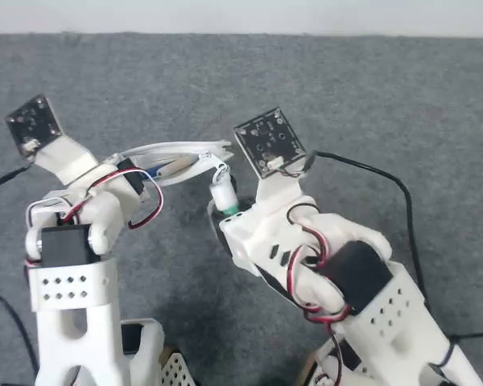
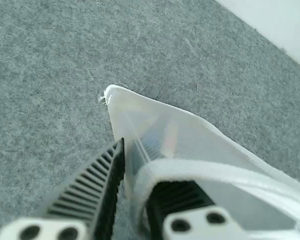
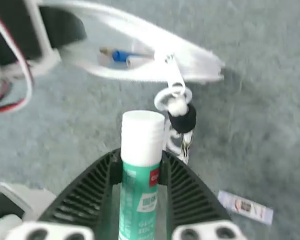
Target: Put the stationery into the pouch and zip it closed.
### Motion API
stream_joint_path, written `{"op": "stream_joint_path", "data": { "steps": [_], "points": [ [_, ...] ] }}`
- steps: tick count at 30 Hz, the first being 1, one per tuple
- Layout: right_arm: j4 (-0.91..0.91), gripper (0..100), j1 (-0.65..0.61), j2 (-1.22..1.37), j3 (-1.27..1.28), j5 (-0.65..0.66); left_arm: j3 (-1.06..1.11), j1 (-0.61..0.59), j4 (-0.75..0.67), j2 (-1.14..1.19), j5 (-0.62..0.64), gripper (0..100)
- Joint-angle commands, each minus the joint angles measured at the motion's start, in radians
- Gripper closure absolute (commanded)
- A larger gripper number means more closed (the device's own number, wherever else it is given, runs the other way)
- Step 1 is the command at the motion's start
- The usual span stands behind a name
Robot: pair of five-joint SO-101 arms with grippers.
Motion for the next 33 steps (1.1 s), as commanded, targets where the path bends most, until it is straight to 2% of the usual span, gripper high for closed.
{"op": "stream_joint_path", "data": {
  "steps": [1,5,14,26,33],
  "points": [
    [-0.108,99.1,-0.027,-0.104,0.015,-0.011,-0.036,0.006,-0.012,-0.046,-0.008,99],
    [-0.254,99.1,-0.077,-0.171,0.078,-0.011,-0.036,0.006,-0.012,-0.046,-0.006,99],
    [-0.697,99.1,-0.082,-0.285,0.384,-0.009,-0.036,0.005,-0.011,-0.046,-0.006,99],
    [-1.115,99.1,-0.076,-0.412,0.623,0.006,-0.036,0.003,-0.011,-0.046,-0.006,99],
    [-1.394,99.1,-0.076,-0.410,0.743,0.292,-0.036,0.003,-0.011,-0.046,-0.006,99]
  ]
}}
